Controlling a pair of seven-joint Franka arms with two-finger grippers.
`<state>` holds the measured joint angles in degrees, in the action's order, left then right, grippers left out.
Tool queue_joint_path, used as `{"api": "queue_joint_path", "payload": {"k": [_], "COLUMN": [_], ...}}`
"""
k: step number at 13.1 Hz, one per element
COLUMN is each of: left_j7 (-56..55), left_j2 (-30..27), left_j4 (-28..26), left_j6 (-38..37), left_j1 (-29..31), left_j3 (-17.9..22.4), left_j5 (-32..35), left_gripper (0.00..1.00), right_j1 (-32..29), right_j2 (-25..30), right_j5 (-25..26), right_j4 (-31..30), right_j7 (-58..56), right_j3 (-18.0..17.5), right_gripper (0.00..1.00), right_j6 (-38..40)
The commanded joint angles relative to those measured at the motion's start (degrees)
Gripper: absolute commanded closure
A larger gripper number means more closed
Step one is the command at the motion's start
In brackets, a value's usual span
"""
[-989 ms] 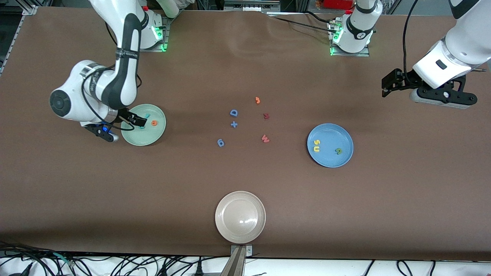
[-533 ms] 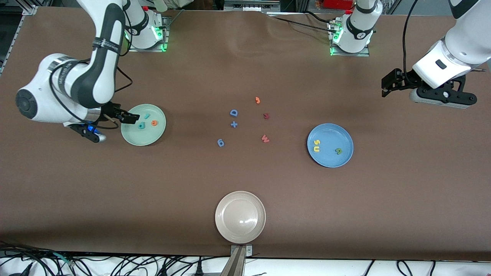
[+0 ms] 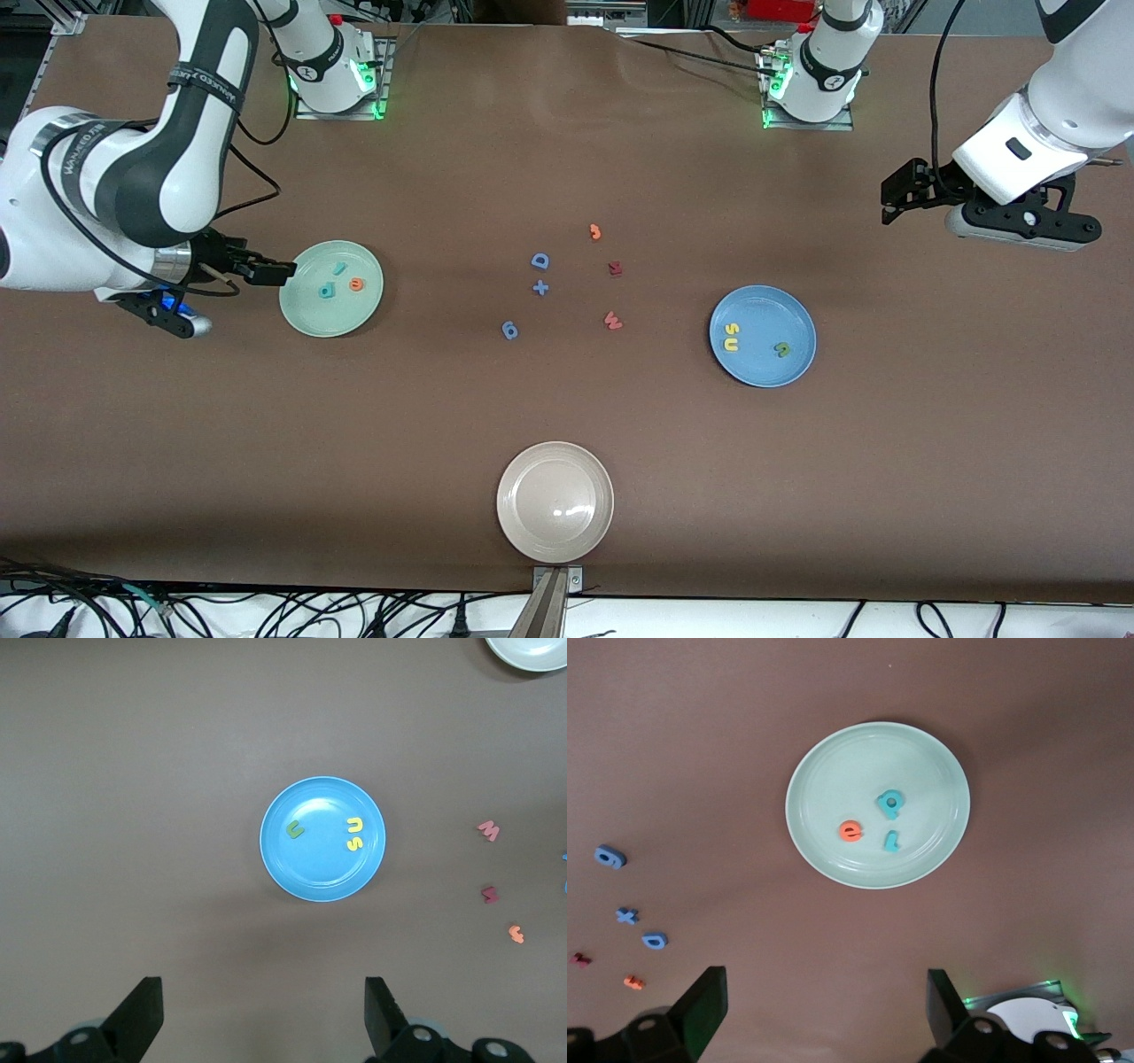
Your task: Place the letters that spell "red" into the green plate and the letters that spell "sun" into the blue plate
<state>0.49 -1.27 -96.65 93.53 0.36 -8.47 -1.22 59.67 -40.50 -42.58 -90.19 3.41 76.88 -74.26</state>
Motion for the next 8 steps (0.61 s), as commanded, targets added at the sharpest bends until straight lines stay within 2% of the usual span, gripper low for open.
{"api": "queue_joint_path", "payload": {"k": [1, 4, 8], "left_j7": [-0.3, -0.4, -0.4], "left_j2": [0.5, 0.5, 0.4], "left_j4": [1.2, 1.2, 1.2], "left_j6": [-0.7, -0.7, -0.7], "left_j1": [-0.4, -0.4, -0.4], "left_j3": [0.0, -0.1, 0.0], "left_j5": [1.6, 1.6, 1.6], "left_gripper": [0.0, 0.0, 0.0], "right_j1": [-9.0, -12.7, -22.6], "right_j2": [0.3, 0.4, 1.4], "right_j5": [1.4, 2.7, 9.2], "right_j4": [9.6, 13.4, 22.1], "right_j7": [-0.4, -0.5, -0.2], "right_j3": [-6.2, -9.3, -21.3], "right_gripper": [0.01, 0.01, 0.01], "right_j6": [5.7, 6.6, 9.2]}}
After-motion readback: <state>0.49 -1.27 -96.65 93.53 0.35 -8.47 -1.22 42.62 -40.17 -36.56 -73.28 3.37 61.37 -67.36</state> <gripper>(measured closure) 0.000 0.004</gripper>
